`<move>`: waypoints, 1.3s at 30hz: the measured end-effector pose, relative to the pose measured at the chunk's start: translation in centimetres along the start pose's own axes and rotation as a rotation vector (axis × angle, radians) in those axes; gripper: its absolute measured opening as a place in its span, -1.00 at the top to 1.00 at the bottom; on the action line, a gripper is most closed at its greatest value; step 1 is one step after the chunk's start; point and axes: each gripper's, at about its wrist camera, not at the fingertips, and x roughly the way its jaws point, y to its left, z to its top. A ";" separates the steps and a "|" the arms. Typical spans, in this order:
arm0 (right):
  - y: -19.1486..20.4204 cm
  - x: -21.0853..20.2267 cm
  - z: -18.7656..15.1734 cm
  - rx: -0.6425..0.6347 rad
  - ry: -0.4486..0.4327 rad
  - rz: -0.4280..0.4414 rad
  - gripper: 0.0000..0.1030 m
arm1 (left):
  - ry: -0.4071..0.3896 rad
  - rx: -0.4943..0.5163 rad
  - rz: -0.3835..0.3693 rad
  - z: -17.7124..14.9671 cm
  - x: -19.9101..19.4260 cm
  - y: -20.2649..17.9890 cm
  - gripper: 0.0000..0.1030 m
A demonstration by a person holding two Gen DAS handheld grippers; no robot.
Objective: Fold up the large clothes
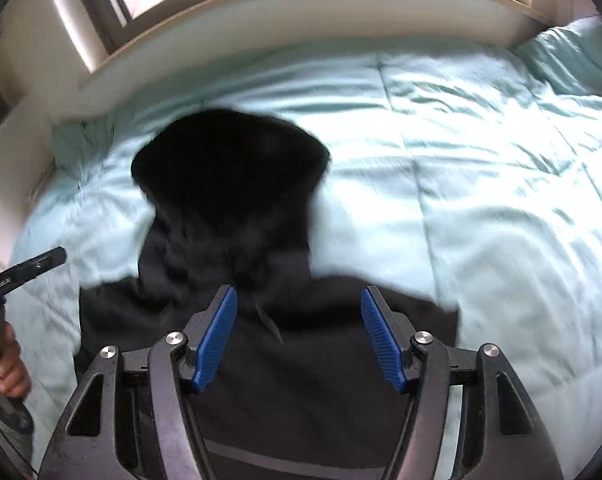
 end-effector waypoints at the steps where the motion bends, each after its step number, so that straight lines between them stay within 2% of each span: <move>1: 0.3 0.6 0.8 0.005 -0.003 0.003 -0.31 | -0.011 -0.006 0.007 1.5 1.0 0.1 0.11; 5: 0.2 5.0 5.0 0.047 0.000 0.014 -0.31 | 0.005 0.027 0.042 5.5 5.3 -0.2 0.10; 8: -0.2 8.9 6.8 0.098 0.017 -0.042 -0.31 | 0.060 0.053 0.075 6.7 9.0 -0.5 0.10; 11: -1.3 11.7 8.0 0.147 0.031 -0.047 -0.31 | 0.086 0.082 0.132 7.5 13.0 -1.0 0.10; 12: -1.7 13.0 8.5 0.164 0.044 -0.050 -0.30 | 0.082 0.087 0.173 8.0 14.3 -1.0 0.12; 13: -2.0 14.0 8.8 0.169 0.061 -0.054 -0.13 | 0.065 0.076 0.215 8.5 15.0 -0.7 0.49; 14: -2.0 14.9 9.0 0.165 0.072 -0.054 0.19 | 0.050 0.049 0.197 9.1 15.1 -0.1 0.73; 15: -2.1 16.0 9.3 0.138 0.105 -0.079 0.89 | 0.051 0.009 0.147 9.4 14.8 0.6 0.78; 17: -2.7 15.6 9.2 0.140 0.094 -0.070 0.88 | 0.000 -0.056 0.029 9.3 12.1 2.0 0.80; 20: -3.4 12.7 8.3 0.151 0.021 -0.029 0.90 | -0.002 -0.120 -0.138 7.7 8.5 4.1 0.79; 21: -3.5 11.7 7.6 0.153 0.000 -0.007 0.89 | 0.008 -0.121 -0.151 7.1 8.1 4.6 0.78; 23: -3.0 11.3 6.2 0.139 -0.005 0.014 0.89 | 0.067 -0.098 -0.089 5.8 9.5 5.2 0.78; 24: -2.6 12.1 5.8 0.117 0.011 -0.008 0.89 | 0.134 -0.074 -0.024 5.1 11.7 5.6 0.79; 26: -2.1 15.1 5.2 0.082 0.065 -0.047 0.89 | 0.258 -0.063 0.050 3.7 16.6 6.6 0.77; 27: -2.1 17.0 5.0 0.074 0.106 -0.055 0.89 | 0.286 -0.066 0.053 3.2 18.1 6.9 0.72; 29: -2.2 19.5 4.7 0.052 0.160 -0.054 0.81 | 0.257 -0.061 0.037 3.0 18.4 6.8 0.71; 31: -2.5 20.2 4.5 0.040 0.171 -0.030 0.79 | 0.234 -0.050 0.025 3.1 17.0 6.6 0.68; 32: -2.8 19.6 4.6 0.042 0.171 -0.014 0.76 | 0.220 -0.034 0.022 3.0 15.9 6.5 0.66; 34: -3.5 18.2 4.5 0.050 0.169 -0.012 0.48 | 0.191 0.009 0.021 2.6 13.9 6.3 0.64; 37: -4.5 15.0 4.3 0.045 0.131 0.000 0.23 | 0.121 0.079 0.009 2.5 9.7 5.9 0.64; 39: -4.6 13.1 4.6 0.046 0.099 0.004 0.15 | 0.071 0.106 -0.026 3.2 8.1 4.9 0.64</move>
